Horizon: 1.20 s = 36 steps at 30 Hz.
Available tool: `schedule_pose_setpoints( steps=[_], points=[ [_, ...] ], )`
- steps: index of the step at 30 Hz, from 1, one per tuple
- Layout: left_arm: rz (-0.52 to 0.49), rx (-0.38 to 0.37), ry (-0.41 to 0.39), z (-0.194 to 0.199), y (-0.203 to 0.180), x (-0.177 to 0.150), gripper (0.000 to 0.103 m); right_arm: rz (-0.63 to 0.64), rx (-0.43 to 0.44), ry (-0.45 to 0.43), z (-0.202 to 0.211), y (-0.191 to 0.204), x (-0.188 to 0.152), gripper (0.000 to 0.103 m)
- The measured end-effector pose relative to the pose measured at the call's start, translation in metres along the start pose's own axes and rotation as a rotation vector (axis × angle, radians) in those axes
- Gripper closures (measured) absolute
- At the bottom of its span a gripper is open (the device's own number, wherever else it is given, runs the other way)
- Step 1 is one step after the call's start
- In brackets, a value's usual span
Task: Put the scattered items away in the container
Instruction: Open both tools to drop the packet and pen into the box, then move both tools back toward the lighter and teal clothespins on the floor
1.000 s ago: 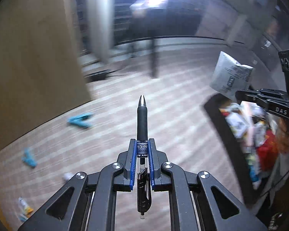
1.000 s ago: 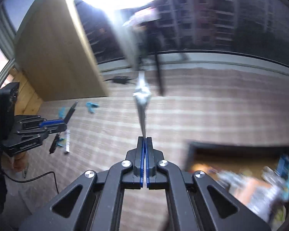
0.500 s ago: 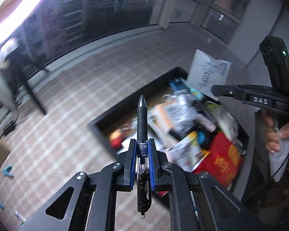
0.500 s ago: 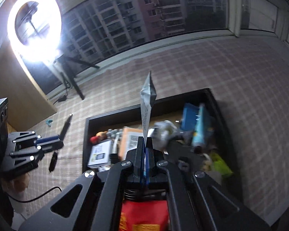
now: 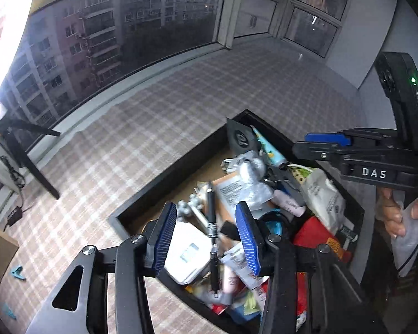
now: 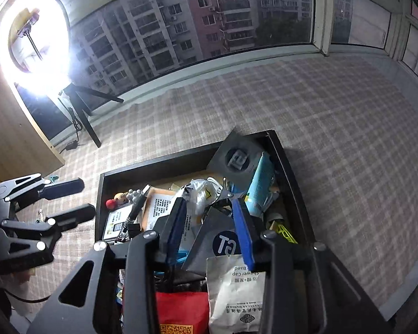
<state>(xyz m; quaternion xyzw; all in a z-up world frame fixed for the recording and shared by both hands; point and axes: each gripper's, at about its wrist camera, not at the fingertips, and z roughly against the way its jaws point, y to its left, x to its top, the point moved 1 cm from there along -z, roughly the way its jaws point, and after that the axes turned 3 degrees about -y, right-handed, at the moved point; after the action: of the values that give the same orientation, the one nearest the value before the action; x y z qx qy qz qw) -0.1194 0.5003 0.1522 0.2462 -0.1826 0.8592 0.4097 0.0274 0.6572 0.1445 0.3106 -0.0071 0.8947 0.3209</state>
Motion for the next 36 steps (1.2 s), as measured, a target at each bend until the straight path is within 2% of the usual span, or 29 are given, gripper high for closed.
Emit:
schedule_pose_setpoints(
  steps=[6,10,16,22,30,36],
  points=[
    [0.02,0.046,0.007,0.013,0.024,-0.015,0.061,0.002,0.012,0.003,0.002,0.006,-0.002,0.066],
    [0.095,0.07,0.018,0.025,0.054,-0.031,0.061,0.025,0.03,-0.004,0.004,0.018,0.0,0.062],
    [0.204,0.153,0.018,0.053,0.105,-0.069,0.061,0.088,0.069,-0.011,0.009,0.05,0.001,0.052],
    [0.332,0.274,0.017,0.098,0.163,-0.125,0.061,0.19,0.119,-0.007,0.004,0.1,-0.005,0.049],
    [0.543,0.416,0.015,0.15,0.233,-0.206,0.06,0.324,0.229,0.067,-0.023,0.181,-0.023,0.049],
    [0.658,0.472,0.04,0.169,0.268,-0.261,0.06,0.433,0.3,0.107,-0.039,0.254,-0.035,0.049]
  ],
)
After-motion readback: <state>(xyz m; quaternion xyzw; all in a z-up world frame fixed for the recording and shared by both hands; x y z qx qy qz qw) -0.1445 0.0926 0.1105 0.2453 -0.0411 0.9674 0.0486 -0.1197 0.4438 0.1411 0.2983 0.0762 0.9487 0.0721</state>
